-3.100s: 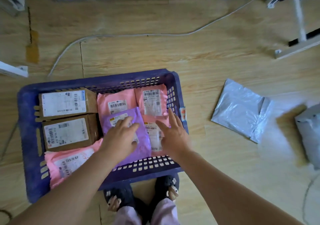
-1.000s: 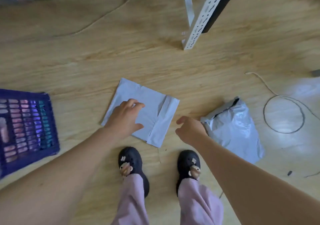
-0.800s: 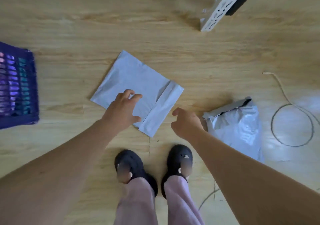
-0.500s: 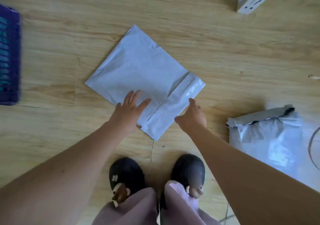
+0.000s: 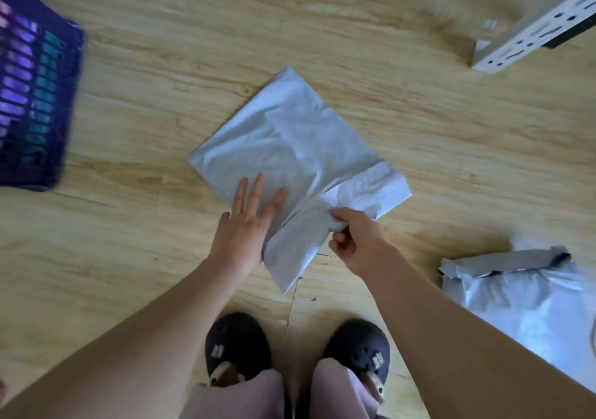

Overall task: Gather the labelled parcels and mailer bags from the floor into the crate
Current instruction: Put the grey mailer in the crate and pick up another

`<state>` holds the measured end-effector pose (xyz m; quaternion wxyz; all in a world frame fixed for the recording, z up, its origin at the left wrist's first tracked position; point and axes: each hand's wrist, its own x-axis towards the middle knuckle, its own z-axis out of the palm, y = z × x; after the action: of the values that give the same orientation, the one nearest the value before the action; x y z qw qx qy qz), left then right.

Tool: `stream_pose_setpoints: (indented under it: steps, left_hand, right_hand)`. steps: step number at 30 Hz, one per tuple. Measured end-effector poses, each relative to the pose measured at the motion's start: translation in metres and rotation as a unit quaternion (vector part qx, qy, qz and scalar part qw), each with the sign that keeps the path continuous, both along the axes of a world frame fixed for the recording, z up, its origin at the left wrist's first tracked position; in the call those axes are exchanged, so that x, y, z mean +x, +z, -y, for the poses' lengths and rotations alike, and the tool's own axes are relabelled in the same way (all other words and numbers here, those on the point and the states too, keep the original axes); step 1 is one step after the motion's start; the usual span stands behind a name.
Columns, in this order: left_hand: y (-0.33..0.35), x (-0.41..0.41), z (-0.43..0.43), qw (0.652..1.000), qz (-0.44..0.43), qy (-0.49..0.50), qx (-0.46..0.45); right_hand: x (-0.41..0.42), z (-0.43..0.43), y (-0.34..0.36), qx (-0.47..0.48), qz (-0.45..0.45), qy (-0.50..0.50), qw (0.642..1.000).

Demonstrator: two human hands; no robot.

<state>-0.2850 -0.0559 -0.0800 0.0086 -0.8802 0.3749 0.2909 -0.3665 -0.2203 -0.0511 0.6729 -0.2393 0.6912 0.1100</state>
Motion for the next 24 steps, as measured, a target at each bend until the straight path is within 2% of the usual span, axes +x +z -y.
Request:
stream_pose_setpoints:
  steps: [6, 10, 14, 16, 19, 22, 24]
  left_hand:
    - [0.103, 0.023, -0.017, 0.972, -0.067, 0.198, -0.109]
    - [0.186, 0.038, -0.004, 0.911, -0.094, 0.351, -0.193]
    - [0.286, 0.058, 0.006, 0.88, -0.124, 0.395, -0.235]
    - [0.335, 0.073, 0.001, 0.869, -0.15, 0.396, -0.256]
    - [0.396, 0.091, -0.016, 0.847, -0.193, 0.418, -0.268]
    - [0.45, 0.101, -0.032, 0.822, -0.207, 0.44, -0.296]
    - [0.48, 0.108, -0.044, 0.819, -0.199, 0.442, -0.306]
  right_hand:
    - [0.028, 0.004, 0.116, 0.048, 0.064, -0.006, 0.997]
    - [0.056, 0.006, 0.203, 0.028, 0.106, 0.01, 0.994]
    - [0.078, 0.023, 0.304, 0.012, 0.179, 0.012, 0.984]
    - [0.082, 0.03, 0.347, -0.03, 0.166, 0.033, 0.985]
    - [0.082, 0.03, 0.392, -0.168, 0.089, 0.172, 0.967]
    - [0.08, 0.032, 0.416, -0.27, 0.051, 0.295, 0.915]
    - [0.083, 0.031, 0.432, -0.322, 0.043, 0.369, 0.871]
